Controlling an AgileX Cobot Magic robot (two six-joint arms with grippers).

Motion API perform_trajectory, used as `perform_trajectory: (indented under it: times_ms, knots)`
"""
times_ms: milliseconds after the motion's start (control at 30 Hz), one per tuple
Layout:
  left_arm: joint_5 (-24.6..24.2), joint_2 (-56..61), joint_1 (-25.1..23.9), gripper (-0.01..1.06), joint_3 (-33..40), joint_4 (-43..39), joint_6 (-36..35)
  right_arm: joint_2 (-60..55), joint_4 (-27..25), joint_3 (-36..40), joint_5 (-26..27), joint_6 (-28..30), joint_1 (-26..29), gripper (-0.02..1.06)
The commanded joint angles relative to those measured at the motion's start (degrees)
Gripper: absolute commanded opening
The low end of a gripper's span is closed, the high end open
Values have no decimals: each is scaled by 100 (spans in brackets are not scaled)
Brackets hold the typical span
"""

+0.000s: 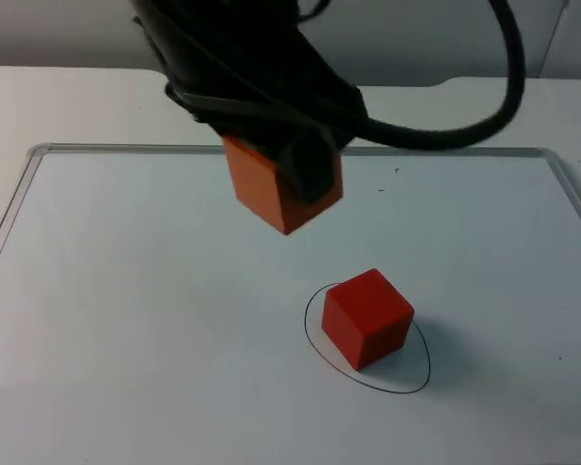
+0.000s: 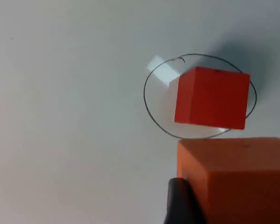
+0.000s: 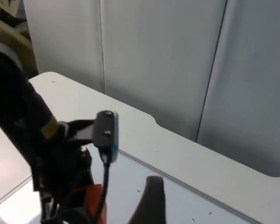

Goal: Pick up one cube with the left hand and another cube with the right hand. First place the cube in the right hand at the target position, then stack the cube in the left hand on top.

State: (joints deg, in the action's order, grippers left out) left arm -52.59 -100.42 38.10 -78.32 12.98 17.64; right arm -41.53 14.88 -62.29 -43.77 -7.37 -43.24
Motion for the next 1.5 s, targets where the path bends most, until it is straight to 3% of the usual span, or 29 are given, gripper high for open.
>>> perform_trajectory:
  times_ms: [0, 200, 567, 900, 1467]
  knots:
    - [-71, -350, 104, 19, -298, 20, 39, 16, 47, 28, -18, 97, -10, 73]
    - [-68, -1025, 311, 19, -761, 6, 145, 16, 47, 28, -50, 96, -10, 73]
    - [329, -1482, 502, 19, -820, -150, 205, 16, 47, 28, -56, 96, -10, 73]
    - [396, -1527, 776, 19, -1023, -219, 193, 16, 47, 28, -56, 96, -10, 73]
    - [328, -1934, 815, 19, -1023, -324, 70, 16, 47, 28, -172, 96, -10, 73]
